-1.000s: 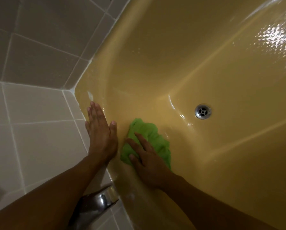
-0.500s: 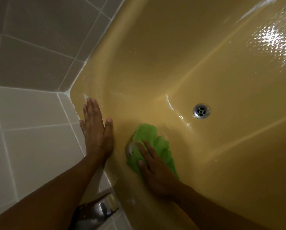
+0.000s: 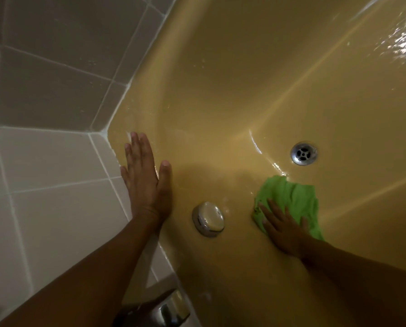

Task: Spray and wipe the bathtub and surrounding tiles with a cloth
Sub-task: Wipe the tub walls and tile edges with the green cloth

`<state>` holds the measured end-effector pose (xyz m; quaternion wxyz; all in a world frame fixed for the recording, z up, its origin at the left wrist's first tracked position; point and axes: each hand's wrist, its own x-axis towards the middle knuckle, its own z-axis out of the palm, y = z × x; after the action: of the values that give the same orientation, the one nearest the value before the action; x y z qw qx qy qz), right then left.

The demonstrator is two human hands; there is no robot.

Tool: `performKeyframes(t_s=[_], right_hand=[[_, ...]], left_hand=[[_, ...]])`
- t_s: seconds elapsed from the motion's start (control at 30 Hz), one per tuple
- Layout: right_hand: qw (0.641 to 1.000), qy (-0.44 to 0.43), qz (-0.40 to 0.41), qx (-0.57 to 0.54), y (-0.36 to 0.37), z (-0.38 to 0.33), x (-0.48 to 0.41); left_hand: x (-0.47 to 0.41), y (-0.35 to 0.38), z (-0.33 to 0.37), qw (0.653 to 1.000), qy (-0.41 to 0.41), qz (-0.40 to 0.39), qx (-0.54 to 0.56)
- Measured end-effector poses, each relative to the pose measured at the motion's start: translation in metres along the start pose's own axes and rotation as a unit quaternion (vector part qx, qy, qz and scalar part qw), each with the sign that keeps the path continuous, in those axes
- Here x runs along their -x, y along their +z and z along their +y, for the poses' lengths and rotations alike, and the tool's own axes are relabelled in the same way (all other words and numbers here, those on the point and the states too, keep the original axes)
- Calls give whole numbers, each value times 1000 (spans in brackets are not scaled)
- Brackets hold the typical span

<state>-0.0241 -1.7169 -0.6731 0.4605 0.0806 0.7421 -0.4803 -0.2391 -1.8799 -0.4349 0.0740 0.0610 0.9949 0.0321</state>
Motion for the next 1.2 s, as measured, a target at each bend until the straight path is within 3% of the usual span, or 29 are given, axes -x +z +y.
performKeyframes(t_s=[0.23, 0.47, 0.57, 0.67, 0.87, 1.07, 1.13, 1.2], right_hand=[[996, 20, 83, -29, -10, -15, -58], [978, -164, 124, 35, -32, -11, -73], [978, -76, 175, 86, -25, 9, -71], [985, -40, 162, 32, -27, -6, -86], [979, -100, 163, -71, -43, -109, -107], [927, -241, 208, -200, -50, -181, -67], [896, -256, 230, -279, -48, -177, -58], [890, -240, 247, -298, -50, -170, -58]], left_hand=[[-5, 0, -2, 1000, 8, 7, 7], [-7, 1, -5, 1000, 17, 10, 18], [-7, 1, -4, 999, 14, 18, 23], [-6, 2, -3, 999, 13, 21, 27], [-8, 2, -4, 999, 13, 26, 32], [-10, 1, -4, 998, -2, 38, 55], [-11, 1, -4, 997, -8, 45, 65], [-12, 1, -3, 996, -14, 51, 71]])
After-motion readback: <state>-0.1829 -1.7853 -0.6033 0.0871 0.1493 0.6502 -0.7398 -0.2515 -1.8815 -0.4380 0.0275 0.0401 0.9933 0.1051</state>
